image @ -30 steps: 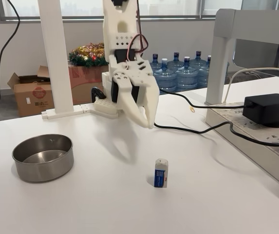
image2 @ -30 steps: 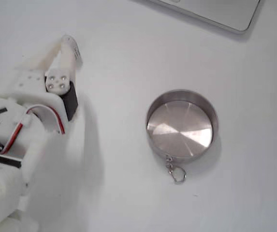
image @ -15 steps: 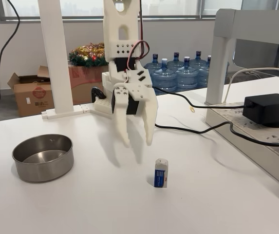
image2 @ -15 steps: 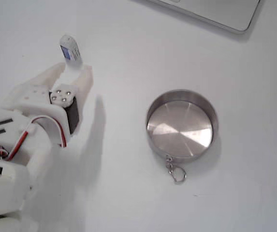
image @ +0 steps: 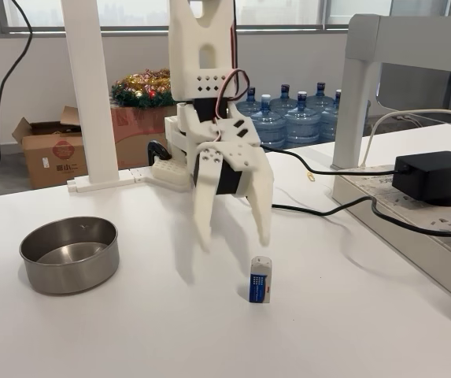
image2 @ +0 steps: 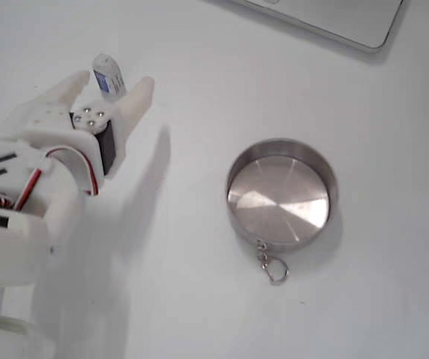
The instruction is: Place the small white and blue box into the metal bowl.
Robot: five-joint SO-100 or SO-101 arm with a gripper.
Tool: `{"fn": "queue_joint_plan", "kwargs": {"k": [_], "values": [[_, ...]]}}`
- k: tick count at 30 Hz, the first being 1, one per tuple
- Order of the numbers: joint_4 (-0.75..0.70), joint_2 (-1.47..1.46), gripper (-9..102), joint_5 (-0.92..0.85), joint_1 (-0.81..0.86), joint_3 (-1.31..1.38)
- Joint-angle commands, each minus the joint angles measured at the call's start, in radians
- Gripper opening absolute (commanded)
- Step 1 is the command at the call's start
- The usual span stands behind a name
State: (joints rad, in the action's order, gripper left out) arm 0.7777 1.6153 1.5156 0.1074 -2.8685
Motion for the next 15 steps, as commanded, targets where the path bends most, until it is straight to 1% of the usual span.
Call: {"fn": "queue_joint_plan", "kwargs": {"k": [1,15], "values": [[0.017,-0.035,32,0.023,-0.021,0.058],[0.017,-0.167,33,0.021,-0.023,0.178]]}}
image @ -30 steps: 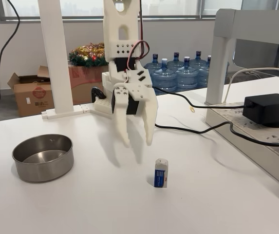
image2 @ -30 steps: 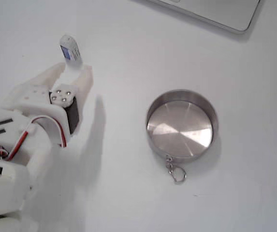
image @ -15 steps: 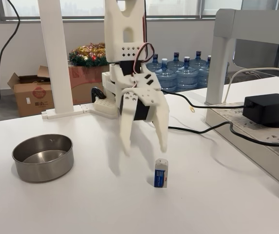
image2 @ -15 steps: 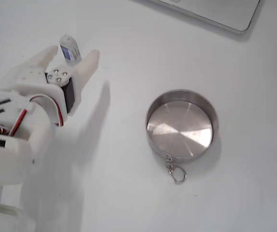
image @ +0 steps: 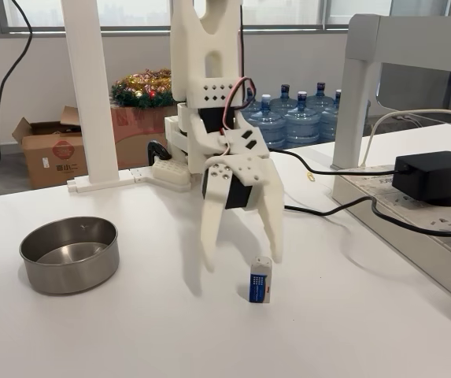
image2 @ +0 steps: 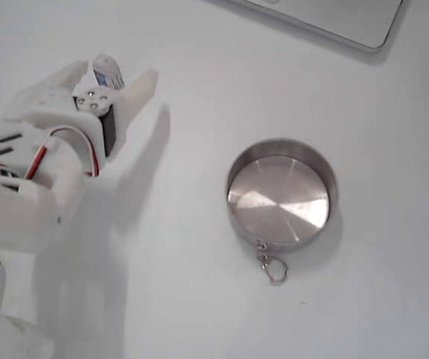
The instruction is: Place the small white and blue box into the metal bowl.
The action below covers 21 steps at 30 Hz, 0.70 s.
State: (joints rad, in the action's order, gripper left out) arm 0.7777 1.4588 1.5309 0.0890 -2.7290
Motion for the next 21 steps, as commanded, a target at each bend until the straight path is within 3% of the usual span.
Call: {"fn": "queue_joint_plan", "kwargs": {"k": [1,21], "values": [[0.017,-0.018,33,0.006,-0.005,0.044],[0.017,-0.13,32,0.006,-0.005,0.13]]}}
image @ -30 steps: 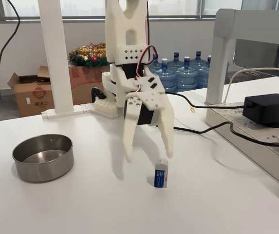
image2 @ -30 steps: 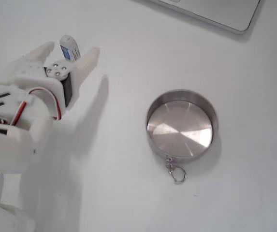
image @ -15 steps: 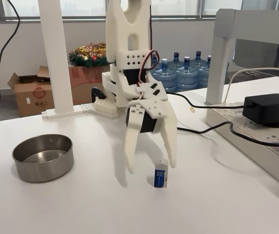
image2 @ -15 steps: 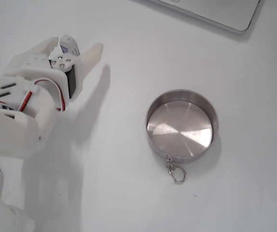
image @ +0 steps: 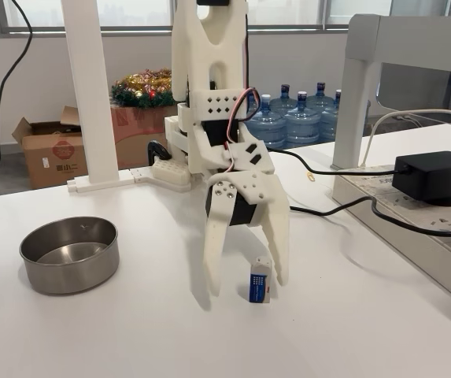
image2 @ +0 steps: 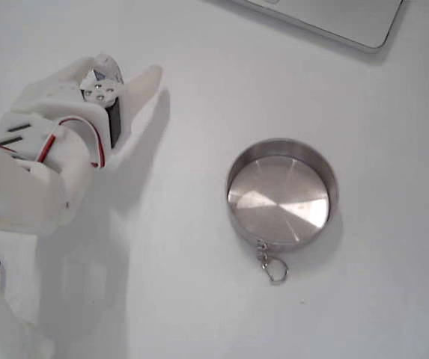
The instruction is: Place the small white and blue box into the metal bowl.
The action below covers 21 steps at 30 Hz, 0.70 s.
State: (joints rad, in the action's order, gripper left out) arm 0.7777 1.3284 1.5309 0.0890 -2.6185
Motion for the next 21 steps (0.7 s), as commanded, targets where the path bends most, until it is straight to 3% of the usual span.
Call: {"fn": "queue_joint_plan", "kwargs": {"k": [1,7,21], "values": [[0.017,0.0,30,0.006,-0.005,0.018],[0.017,0.015,16,0.006,0.008,0.003],[0.017,0.014,-1,0.005,0.044,0.0]]}}
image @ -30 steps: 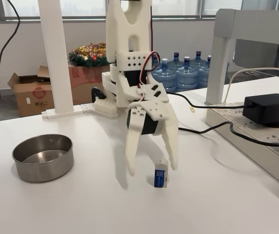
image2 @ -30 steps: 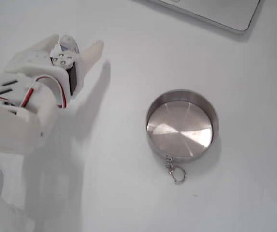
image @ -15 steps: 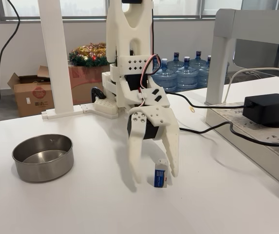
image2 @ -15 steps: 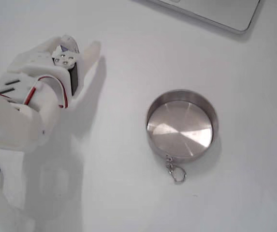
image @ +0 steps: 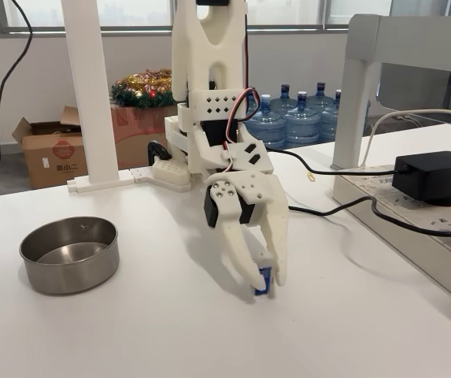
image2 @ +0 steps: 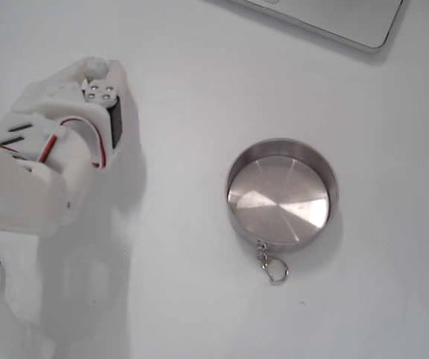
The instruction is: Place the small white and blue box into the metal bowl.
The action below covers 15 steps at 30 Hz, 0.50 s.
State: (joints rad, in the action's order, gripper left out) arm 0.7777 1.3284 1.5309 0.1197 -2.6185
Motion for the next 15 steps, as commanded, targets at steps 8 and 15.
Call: {"fn": "queue_joint_plan", "kwargs": {"k": [8,15], "values": [[0.017,0.041,-1,0.005,0.046,-0.006],[0.008,0.348,-2,-0.005,0.155,-0.17]]}}
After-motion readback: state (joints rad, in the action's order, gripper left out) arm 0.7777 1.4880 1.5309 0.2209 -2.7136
